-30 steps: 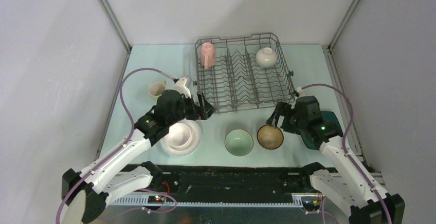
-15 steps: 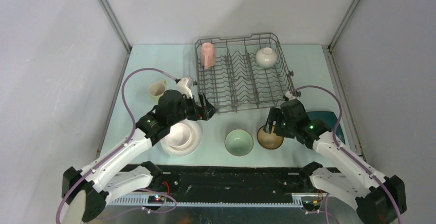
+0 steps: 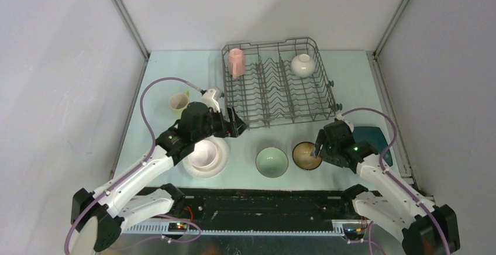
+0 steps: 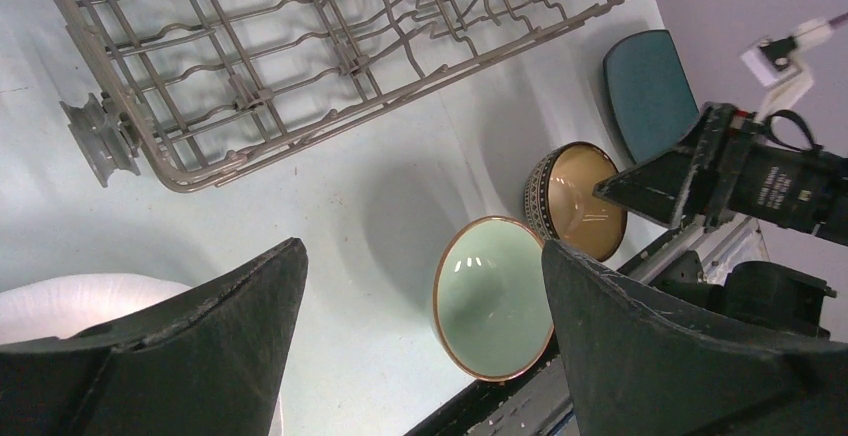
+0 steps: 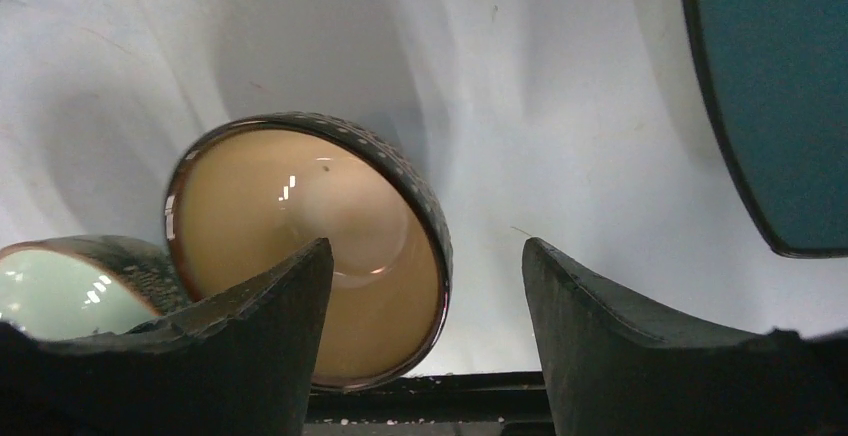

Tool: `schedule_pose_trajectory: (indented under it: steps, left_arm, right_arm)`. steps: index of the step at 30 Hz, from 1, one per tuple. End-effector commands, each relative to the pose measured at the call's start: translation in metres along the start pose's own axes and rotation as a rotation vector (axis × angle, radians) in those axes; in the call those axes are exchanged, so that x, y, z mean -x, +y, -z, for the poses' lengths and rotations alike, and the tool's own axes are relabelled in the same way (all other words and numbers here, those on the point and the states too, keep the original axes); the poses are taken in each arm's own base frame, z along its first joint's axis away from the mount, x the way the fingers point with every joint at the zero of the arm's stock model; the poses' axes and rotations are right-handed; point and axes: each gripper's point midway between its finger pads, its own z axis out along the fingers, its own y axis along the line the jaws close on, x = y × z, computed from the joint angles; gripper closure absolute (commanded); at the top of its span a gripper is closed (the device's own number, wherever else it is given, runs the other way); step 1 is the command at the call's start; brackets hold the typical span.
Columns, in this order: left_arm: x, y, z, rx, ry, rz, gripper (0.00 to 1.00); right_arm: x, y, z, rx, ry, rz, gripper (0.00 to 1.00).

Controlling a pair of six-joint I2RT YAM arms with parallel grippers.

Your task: Load the mixed dishes into the dish rack

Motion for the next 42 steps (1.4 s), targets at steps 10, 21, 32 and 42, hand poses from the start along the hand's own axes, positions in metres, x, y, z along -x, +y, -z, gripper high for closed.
schedule_pose_trajectory:
  steps: [10,21,32,42]
  left_arm:
    - [0.011,-0.012,0.003,-0.035,-0.02,-0.02,0.06]
    - [0.014,-0.016,0.005,-0.05,-0.021,-0.025,0.06]
    - [0.012,-0.045,0.008,-0.217,-0.009,-0.023,0.01]
    - [0.032,-0.087,0.006,-0.402,-0.029,-0.001,0.0]
  right_arm:
    - [-0.014,0.019,-0.028,0.079,0.088,0.023,0.83]
    - [0.014,0.023,-0.001,0.211,0.014,-0.036,1.0]
    - [0.051,0.057,0.053,0.448,-0.093,0.006,1.0]
    - [0.075,0.117,0.105,0.773,-0.128,0.035,1.0]
